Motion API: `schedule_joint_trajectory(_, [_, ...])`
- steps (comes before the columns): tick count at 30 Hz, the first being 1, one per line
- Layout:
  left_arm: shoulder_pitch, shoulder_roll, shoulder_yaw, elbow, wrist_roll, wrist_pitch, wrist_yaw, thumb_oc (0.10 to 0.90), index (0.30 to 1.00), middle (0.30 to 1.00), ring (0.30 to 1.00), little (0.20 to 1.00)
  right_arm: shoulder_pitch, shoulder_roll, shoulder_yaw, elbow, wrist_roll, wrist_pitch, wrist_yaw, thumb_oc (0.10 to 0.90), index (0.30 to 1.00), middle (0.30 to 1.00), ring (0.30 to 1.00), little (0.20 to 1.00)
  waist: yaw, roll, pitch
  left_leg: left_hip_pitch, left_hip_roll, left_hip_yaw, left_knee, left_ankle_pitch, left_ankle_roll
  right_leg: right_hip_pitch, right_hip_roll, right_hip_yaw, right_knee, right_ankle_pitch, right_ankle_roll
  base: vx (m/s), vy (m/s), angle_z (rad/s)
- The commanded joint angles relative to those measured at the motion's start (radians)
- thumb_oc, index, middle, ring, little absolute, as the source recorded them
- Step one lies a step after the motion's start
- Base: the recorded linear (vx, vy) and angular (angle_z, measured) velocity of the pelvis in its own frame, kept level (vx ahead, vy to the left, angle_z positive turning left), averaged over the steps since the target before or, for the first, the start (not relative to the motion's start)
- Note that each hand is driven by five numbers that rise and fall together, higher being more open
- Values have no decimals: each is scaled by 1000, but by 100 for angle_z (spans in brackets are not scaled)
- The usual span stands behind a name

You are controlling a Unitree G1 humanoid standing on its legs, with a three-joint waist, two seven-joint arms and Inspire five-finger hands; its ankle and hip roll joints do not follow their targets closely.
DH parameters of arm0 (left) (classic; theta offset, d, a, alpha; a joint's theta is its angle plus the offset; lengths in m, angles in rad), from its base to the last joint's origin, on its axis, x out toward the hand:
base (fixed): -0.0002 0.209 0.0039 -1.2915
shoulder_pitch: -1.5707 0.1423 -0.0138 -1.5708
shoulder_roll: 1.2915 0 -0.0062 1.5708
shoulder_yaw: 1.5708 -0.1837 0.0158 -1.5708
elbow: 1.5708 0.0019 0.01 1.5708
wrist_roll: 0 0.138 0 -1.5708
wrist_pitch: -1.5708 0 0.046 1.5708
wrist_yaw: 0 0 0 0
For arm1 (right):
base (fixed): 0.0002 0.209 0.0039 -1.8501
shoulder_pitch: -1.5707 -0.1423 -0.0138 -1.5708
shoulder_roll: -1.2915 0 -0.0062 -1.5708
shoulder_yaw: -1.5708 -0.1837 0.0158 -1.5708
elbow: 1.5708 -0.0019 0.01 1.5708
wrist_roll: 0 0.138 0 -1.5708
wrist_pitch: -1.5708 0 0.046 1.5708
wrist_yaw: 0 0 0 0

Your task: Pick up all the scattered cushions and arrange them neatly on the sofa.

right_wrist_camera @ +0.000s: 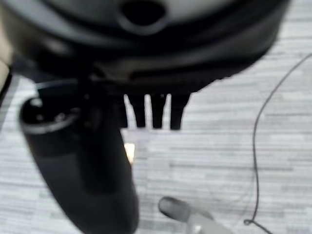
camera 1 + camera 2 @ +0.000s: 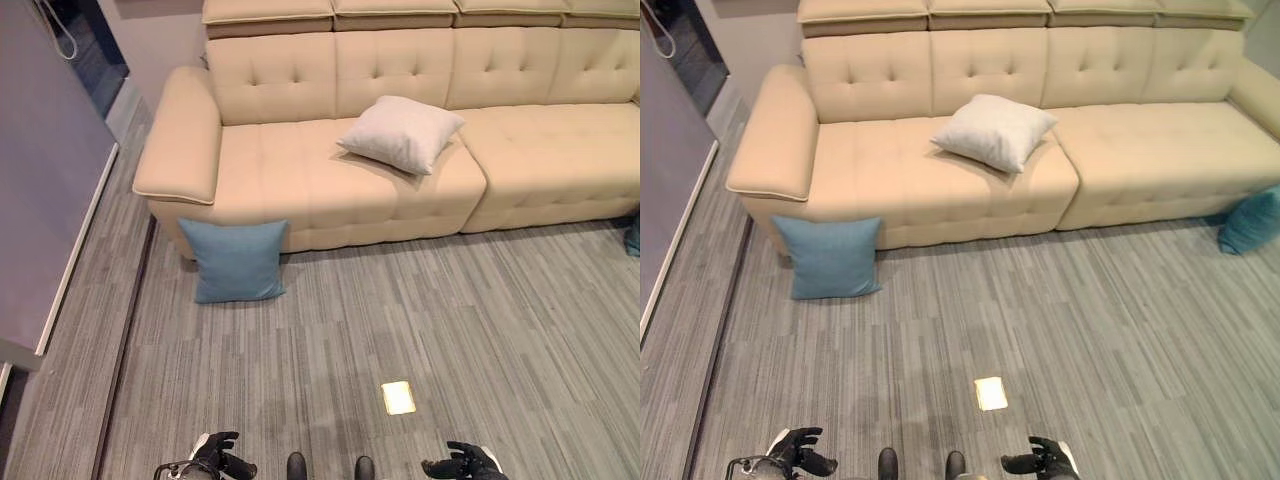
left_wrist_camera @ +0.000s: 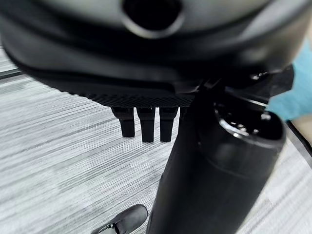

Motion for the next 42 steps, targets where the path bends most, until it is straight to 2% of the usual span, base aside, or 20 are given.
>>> schedule_joint_trajectory(1, [-30, -1, 18, 54, -20, -26, 27, 800, 900, 900, 900, 900, -12, -26, -21, 19, 34, -37, -43, 800, 900, 900, 900, 900, 2, -16, -66, -38, 43, 43, 1, -28, -39, -29, -58, -22, 23, -60, 89, -2, -20, 10])
schedule_joint_trajectory(10, [-18, -6, 23, 66, -23, -20, 40, 800, 900, 900, 900, 900, -8, -23, 15, 38, -4, -38, -53, 800, 900, 900, 900, 900, 6, -20, -65, 2, 64, 44, 1, -28, -53, 10, -42, -38, 7, -65, 79, 10, -61, 6])
schedule_joint_trajectory(11, [-40, 4, -2, 46, -17, -22, 46, 800, 900, 900, 900, 900, -14, -28, 46, 25, -35, -39, -58, 800, 900, 900, 900, 900, 14, -27, -38, -33, 81, 12, 22, -10, -68, 0, -27, -72, 17, -83, 57, -101, -173, 27])
schedule_joint_trajectory(14, [-39, 0, -5, 45, -18, -22, 47, 800, 900, 900, 900, 900, -17, -34, 55, 20, -46, -44, -61, 800, 900, 900, 900, 900, 21, -31, -22, -77, 87, -20, 69, -12, -74, -2, -20, -104, 17, -95, 42, -82, -140, 159])
schedule_joint_trajectory(15, [-42, 0, -9, 47, -20, -23, 47, 800, 900, 900, 900, 900, -21, -45, 56, 16, -51, -46, -69, 800, 900, 900, 900, 900, 28, -37, 1, -131, 83, -49, 124, -12, -78, -13, -21, -125, 27, -101, 31, -106, -86, 49])
schedule_joint_trajectory(22, [-35, 2, -10, 64, -12, -18, 46, 800, 900, 900, 900, 900, -18, -45, 67, 30, -79, -42, -75, 800, 900, 900, 900, 900, 46, -48, 4, -187, 70, -65, 161, -18, -79, -15, -31, -201, 36, -118, 21, 12, -9, 54])
schedule_joint_trajectory(23, [-34, 3, -13, 63, -12, -18, 48, 800, 900, 900, 900, 900, -20, -43, 68, 31, -81, -36, -76, 800, 900, 900, 900, 900, 48, -52, 13, -204, 69, -37, 193, -32, -77, -16, -43, -222, 47, -126, 17, 49, 53, 51])
schedule_joint_trajectory(24, [-35, 3, -13, 63, -12, -18, 48, 800, 900, 900, 900, 900, -20, -43, 68, 31, -81, -36, -76, 800, 900, 900, 900, 900, 45, -52, 9, -210, 68, -39, 192, -29, -76, -21, -44, -225, 48, -125, 18, 56, 114, 66])
schedule_joint_trajectory(25, [-34, 5, -9, 57, -13, -18, 48, 800, 900, 900, 900, 900, -17, -40, 69, 25, -84, -28, -73, 800, 900, 900, 900, 900, 39, -57, 12, -212, 90, 42, 210, -51, -65, -22, -57, -254, 61, -135, 17, 68, 115, 58])
schedule_joint_trajectory(27, [-31, 9, -5, 53, -10, -16, 48, 800, 900, 900, 900, 900, -20, -31, 78, 29, -93, -23, -71, 800, 900, 900, 900, 900, 37, -62, 9, -212, 98, 84, 220, -66, -57, -17, -63, -267, 72, -141, 19, 146, 140, 30])
schedule_joint_trajectory(34, [-33, 34, 21, 45, -25, -19, 48, 800, 900, 900, 900, 900, -41, 1, 105, 26, -113, -11, -64, 800, 900, 900, 900, 900, 61, -89, 0, -196, 56, 96, 224, -112, -18, -26, -108, -233, 154, -130, 55, 160, 171, 2])
schedule_joint_trajectory(35, [-34, 46, 25, 38, -22, -19, 47, 800, 900, 900, 900, 900, -44, 5, 111, 20, -120, -7, -60, 800, 900, 900, 900, 900, 66, -86, -1, -179, 43, 96, 210, -122, 0, -54, -132, -220, 230, -121, 73, 221, 311, -1])
schedule_joint_trajectory(37, [-38, 59, 27, 31, -19, -18, 48, 800, 900, 900, 900, 900, -52, 6, 117, 10, -120, -4, -56, 800, 900, 900, 900, 900, 60, -80, 12, -151, 27, 86, 198, -129, 19, -99, -149, -195, 342, -95, 85, 195, 270, -8])
schedule_joint_trajectory(38, [-41, 65, 28, 30, -18, -18, 50, 800, 900, 900, 900, 900, -54, 7, 117, 1, -120, -5, -55, 800, 900, 900, 900, 900, 55, -74, 17, -134, 23, 79, 189, -133, 25, -125, -148, -178, 395, -89, 88, 114, 150, -16])
schedule_joint_trajectory(39, [-41, 65, 28, 30, -18, -18, 50, 800, 900, 900, 900, 900, -54, 7, 117, 1, -120, -5, -55, 800, 900, 900, 900, 900, 56, -74, 17, -134, 22, 80, 189, -133, 25, -126, -149, -177, 397, -90, 88, 179, 177, -3])
schedule_joint_trajectory(40, [-44, 73, 26, 26, -12, -21, 53, 800, 900, 900, 900, 900, -54, 9, 122, -11, -122, -8, -53, 800, 900, 900, 900, 900, 41, -61, 27, -90, 13, 63, 167, -142, 34, -181, -122, -137, 458, -88, 83, 198, 146, 12])
schedule_joint_trajectory(41, [-47, 75, 21, 24, -7, -23, 55, 800, 900, 900, 900, 900, -56, 6, 126, -17, -124, -10, -51, 800, 900, 900, 900, 900, 29, -52, 30, -68, 8, 46, 151, -142, 36, -218, -91, -107, 467, -95, 72, 198, 145, 5])
schedule_joint_trajectory(42, [-47, 75, 21, 24, -7, -23, 55, 800, 900, 900, 900, 900, -56, 6, 126, -17, -124, -10, -51, 800, 900, 900, 900, 900, 29, -52, 30, -68, 8, 45, 151, -142, 36, -218, -91, -107, 466, -94, 72, 164, 50, -2])
